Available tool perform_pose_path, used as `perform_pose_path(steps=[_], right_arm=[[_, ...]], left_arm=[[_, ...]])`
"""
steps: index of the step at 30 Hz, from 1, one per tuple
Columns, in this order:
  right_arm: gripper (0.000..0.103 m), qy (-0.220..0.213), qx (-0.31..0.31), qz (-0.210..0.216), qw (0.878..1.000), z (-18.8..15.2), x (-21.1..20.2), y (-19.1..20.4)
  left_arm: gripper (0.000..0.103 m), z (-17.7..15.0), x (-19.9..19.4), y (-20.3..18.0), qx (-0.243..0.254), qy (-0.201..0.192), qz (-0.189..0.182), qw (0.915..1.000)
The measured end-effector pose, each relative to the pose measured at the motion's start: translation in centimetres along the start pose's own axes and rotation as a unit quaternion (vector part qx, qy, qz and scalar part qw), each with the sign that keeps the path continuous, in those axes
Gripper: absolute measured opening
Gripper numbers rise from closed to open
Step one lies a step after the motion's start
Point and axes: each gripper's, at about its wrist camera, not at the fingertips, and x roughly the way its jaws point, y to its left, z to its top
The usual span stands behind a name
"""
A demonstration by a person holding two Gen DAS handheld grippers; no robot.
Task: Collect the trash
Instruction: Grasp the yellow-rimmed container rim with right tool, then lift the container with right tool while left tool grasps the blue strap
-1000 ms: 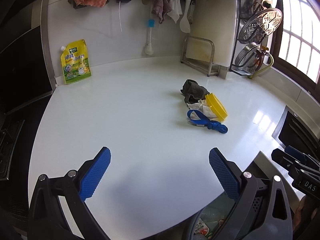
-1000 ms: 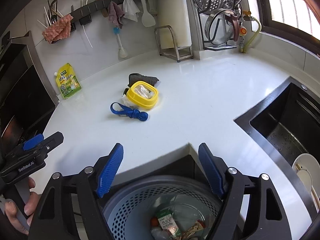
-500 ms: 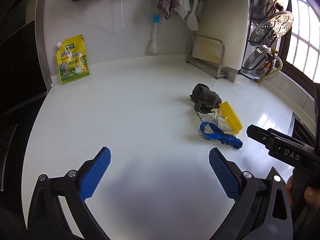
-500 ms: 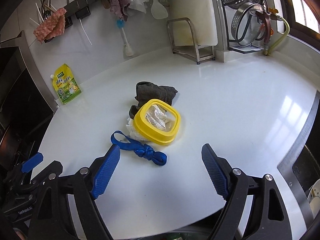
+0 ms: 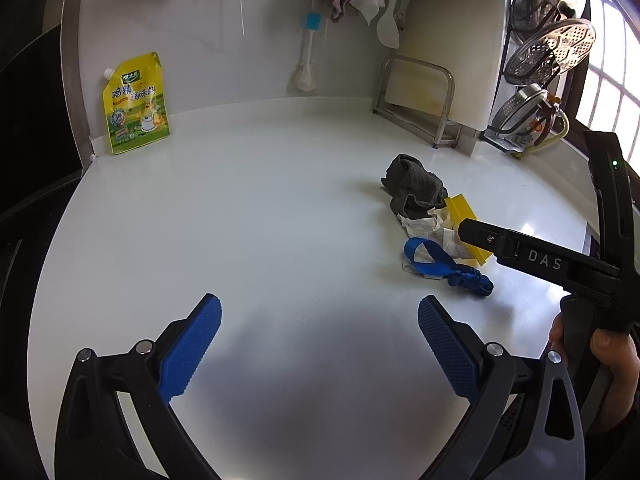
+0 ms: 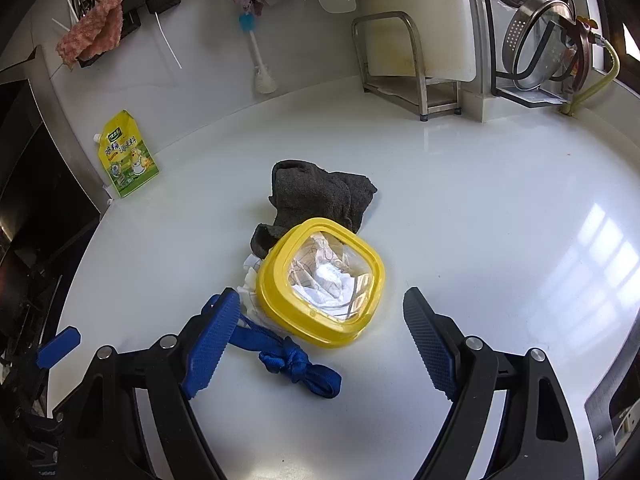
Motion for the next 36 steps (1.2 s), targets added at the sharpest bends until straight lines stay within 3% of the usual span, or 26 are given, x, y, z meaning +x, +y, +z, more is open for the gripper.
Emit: perform_pose_path(steps=[17, 20, 21, 36], right_arm=[[0.080, 0.028, 0.008, 0.043, 0.999, 1.4, 2.6, -0.5], [0.079, 0.023, 0.006, 0.044, 0.999, 1.3, 2.4, -0.4], [0.073, 0.022, 0.004, 0.047, 0.999, 1.3, 2.3, -0.4], [0.073, -0.029, 0.001, 0.029, 0.999, 0.5, -2.1, -1.7]], left_arm=[[0.097, 0.0, 0.6, -0.9, 0.012, 0.006, 0.000, 0.9999], [0.097, 0.0, 0.7, -0.9, 0.012, 0.006, 0.000, 0.9999], [0.097, -0.1, 0.7, -1.0, 0.012, 0.006, 0.000, 0.9999], [0.097, -0.1, 1.2, -2.9, 0.026, 0.009, 0.000, 0.9996]])
